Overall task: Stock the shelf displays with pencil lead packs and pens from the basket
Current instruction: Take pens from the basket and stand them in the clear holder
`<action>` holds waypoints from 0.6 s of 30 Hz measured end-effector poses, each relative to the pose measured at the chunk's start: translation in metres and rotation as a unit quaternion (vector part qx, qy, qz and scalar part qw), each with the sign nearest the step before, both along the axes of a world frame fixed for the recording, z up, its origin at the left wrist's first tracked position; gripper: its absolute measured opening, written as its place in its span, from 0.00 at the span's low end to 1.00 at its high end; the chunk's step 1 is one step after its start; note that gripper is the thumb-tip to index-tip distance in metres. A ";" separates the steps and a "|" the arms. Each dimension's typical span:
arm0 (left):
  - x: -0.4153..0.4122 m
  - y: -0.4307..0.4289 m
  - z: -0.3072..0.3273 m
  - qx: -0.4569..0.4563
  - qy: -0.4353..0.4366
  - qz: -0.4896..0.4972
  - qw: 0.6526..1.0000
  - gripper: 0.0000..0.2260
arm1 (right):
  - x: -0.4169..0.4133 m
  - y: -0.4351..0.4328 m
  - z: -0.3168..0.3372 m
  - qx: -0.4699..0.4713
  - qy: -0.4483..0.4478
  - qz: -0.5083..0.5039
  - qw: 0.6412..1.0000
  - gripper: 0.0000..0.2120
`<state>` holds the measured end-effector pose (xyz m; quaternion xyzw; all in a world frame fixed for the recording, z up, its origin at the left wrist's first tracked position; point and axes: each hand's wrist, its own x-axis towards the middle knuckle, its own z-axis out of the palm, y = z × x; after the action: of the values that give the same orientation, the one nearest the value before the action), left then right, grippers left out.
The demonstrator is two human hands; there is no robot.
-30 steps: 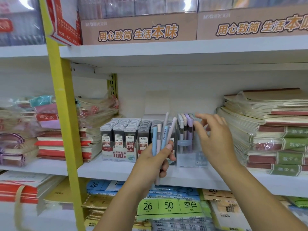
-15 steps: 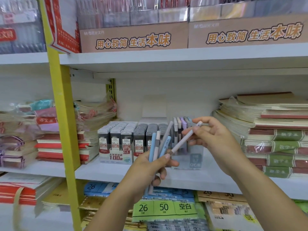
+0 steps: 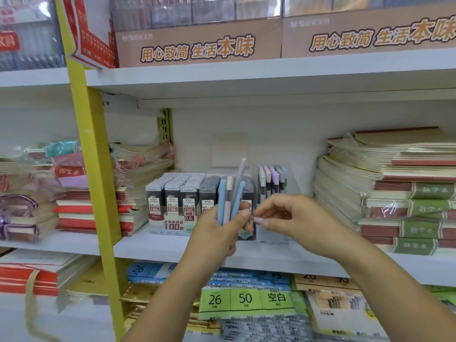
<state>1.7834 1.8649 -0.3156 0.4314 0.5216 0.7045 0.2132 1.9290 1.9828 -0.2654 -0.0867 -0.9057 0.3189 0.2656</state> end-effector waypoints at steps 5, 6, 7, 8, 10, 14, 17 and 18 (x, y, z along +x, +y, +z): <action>-0.003 0.002 0.002 0.017 -0.016 0.012 1.000 0.15 | 0.005 0.010 0.016 -0.063 0.200 -0.037 0.977 0.27; -0.004 0.003 0.002 0.015 -0.021 0.015 1.000 0.12 | 0.006 0.012 0.019 -0.076 0.254 -0.037 0.963 0.28; -0.005 0.004 0.000 0.012 -0.025 0.018 0.999 0.10 | 0.007 0.014 0.020 -0.079 0.295 -0.036 0.952 0.28; -0.005 0.005 -0.001 0.009 -0.027 0.020 0.999 0.08 | 0.007 0.015 0.020 -0.072 0.324 -0.035 0.943 0.27; -0.007 0.007 -0.005 -0.001 -0.027 0.022 0.999 0.07 | 0.004 0.017 0.018 -0.033 0.359 -0.047 0.932 0.26; -0.012 0.009 -0.009 -0.009 -0.038 0.027 0.999 0.09 | -0.009 0.026 0.010 0.040 0.347 -0.101 0.931 0.23; -0.016 0.010 -0.011 -0.008 -0.040 0.034 0.999 0.11 | -0.019 0.034 -0.001 0.058 0.283 -0.121 0.950 0.22; -0.017 0.010 -0.012 -0.007 -0.040 0.035 0.999 0.10 | -0.022 0.035 -0.004 0.062 0.263 -0.126 0.954 0.21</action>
<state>1.7661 1.8748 -0.3276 0.3825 0.5321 0.7250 0.2120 1.9066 2.0181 -0.2697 -0.0967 -0.8032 0.2377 0.5376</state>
